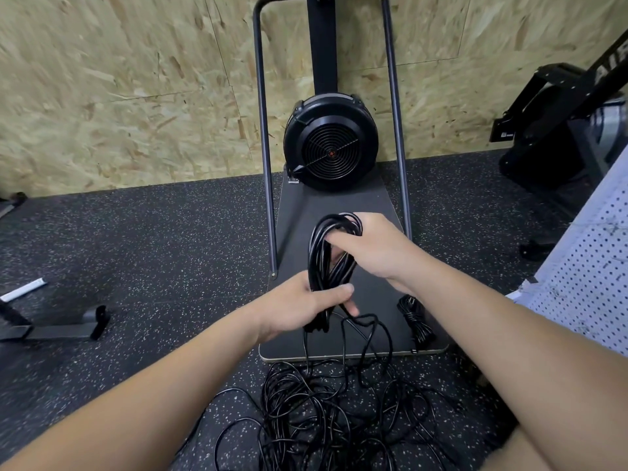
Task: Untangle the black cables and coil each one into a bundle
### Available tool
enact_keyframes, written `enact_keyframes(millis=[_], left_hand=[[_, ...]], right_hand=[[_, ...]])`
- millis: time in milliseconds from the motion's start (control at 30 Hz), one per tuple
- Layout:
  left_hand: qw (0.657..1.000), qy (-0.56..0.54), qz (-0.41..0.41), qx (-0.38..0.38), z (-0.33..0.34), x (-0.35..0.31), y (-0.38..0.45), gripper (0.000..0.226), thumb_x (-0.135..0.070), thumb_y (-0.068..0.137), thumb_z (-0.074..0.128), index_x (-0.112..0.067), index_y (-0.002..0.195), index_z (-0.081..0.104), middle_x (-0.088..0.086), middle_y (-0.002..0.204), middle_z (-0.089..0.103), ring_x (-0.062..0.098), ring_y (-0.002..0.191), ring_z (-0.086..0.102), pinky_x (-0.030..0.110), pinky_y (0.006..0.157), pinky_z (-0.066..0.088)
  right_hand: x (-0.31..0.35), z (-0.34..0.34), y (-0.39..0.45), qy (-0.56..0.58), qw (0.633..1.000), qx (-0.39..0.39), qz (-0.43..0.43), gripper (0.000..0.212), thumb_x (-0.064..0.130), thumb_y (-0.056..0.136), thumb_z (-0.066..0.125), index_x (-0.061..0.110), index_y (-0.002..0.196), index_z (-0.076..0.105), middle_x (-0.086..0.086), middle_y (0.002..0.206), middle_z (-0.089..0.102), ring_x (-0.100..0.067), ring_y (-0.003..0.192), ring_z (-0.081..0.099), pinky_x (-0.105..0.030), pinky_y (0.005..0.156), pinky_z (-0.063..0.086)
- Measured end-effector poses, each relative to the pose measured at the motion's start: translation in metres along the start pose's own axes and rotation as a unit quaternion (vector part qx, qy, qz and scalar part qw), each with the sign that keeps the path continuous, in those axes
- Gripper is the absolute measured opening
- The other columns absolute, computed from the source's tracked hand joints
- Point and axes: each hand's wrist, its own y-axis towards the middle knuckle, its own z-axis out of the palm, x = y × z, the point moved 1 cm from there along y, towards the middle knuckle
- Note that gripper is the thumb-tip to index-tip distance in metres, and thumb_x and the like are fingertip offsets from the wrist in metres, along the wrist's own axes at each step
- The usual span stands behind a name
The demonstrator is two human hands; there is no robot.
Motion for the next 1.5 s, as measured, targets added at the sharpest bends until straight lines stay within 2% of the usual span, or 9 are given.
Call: enact_keyframes(millis=[233,367,467,767,933,1033,1167,1300,1500], left_hand=[[0.986,-0.135,0.058,-0.077,-0.006,-0.004,0.005,0.029,-0.024,0.113,0.06,0.003,0.114,0.073,0.017,0.087,0.067,0.036,0.093,0.077,0.038,0.086,0.061],[0.971,-0.159,0.079,-0.162,-0.027,-0.003,0.013,0.034,-0.039,0.111,0.064,-0.008,0.095,0.064,0.012,0.081,0.056,0.022,0.07,0.06,0.036,0.073,0.049],[0.947,-0.247,0.098,-0.182,-0.041,-0.004,0.015,0.026,-0.031,0.112,0.063,-0.008,0.101,0.061,0.006,0.08,0.05,0.02,0.07,0.052,0.041,0.078,0.056],[0.942,-0.168,0.015,-0.289,-0.062,0.014,0.018,0.028,-0.039,0.102,0.071,-0.016,0.09,0.062,0.01,0.078,0.054,0.022,0.062,0.052,0.031,0.055,0.035],[0.985,-0.079,0.02,-0.155,-0.041,0.008,0.008,0.031,-0.041,0.105,0.072,-0.022,0.084,0.061,-0.004,0.075,0.06,0.012,0.064,0.05,0.025,0.057,0.04],[0.992,-0.115,0.025,-0.054,-0.028,0.005,0.006,0.018,-0.024,0.104,0.075,-0.011,0.117,0.077,0.004,0.112,0.082,0.006,0.096,0.07,0.023,0.088,0.055],[0.992,-0.125,0.01,0.003,-0.023,0.005,0.009,0.034,0.001,0.096,0.076,-0.029,0.08,0.074,-0.014,0.076,0.064,0.0,0.067,0.057,0.018,0.063,0.046],[0.993,-0.112,0.01,-0.036,-0.025,0.004,0.01,0.027,0.001,0.087,0.075,-0.017,0.083,0.056,-0.001,0.076,0.045,0.012,0.067,0.042,0.03,0.063,0.032],[0.979,-0.147,0.026,-0.137,-0.04,0.003,0.009,0.038,-0.013,0.068,0.071,0.004,0.095,0.05,0.01,0.093,0.038,0.031,0.082,0.025,0.045,0.069,0.019]], right_hand=[[-0.012,0.001,-0.002,0.113,0.981,0.148,0.049,0.052,0.055,0.103,0.072,0.006,0.119,0.07,-0.016,0.107,0.08,-0.032,0.1,0.076,-0.054,0.119,0.047],[-0.033,0.004,-0.01,0.0,0.945,0.306,0.114,0.044,0.043,0.105,0.074,0.014,0.137,0.067,0.001,0.132,0.078,-0.015,0.132,0.068,-0.048,0.128,0.039],[-0.036,0.004,-0.015,-0.079,0.921,0.362,0.119,0.032,0.032,0.106,0.074,0.009,0.129,0.074,-0.006,0.126,0.08,-0.017,0.121,0.071,-0.035,0.114,0.048],[-0.003,-0.005,-0.003,-0.299,0.942,0.151,0.011,0.022,0.036,0.097,0.076,0.023,0.08,0.082,0.001,0.073,0.077,-0.01,0.058,0.06,-0.032,0.067,0.053],[0.009,-0.001,-0.01,-0.277,0.954,0.091,-0.07,0.014,0.031,0.099,0.078,0.026,0.088,0.086,0.016,0.073,0.075,0.001,0.07,0.068,-0.025,0.069,0.057],[0.014,-0.002,-0.01,-0.196,0.976,0.081,-0.055,0.017,0.024,0.096,0.076,0.031,0.085,0.087,0.016,0.079,0.078,-0.005,0.072,0.07,-0.033,0.07,0.06],[0.017,0.007,-0.018,-0.06,0.995,0.079,-0.009,0.012,0.021,0.09,0.083,0.026,0.08,0.087,0.001,0.077,0.08,-0.023,0.07,0.063,-0.044,0.066,0.051],[0.019,0.004,-0.019,0.003,0.998,0.065,-0.001,0.008,0.012,0.088,0.083,0.019,0.087,0.087,-0.005,0.082,0.083,-0.024,0.08,0.075,-0.039,0.088,0.06],[-0.001,-0.004,-0.005,-0.113,0.99,0.045,0.065,0.017,0.015,0.081,0.09,0.02,0.093,0.079,0.001,0.079,0.08,-0.014,0.056,0.055,-0.027,0.056,0.044]])
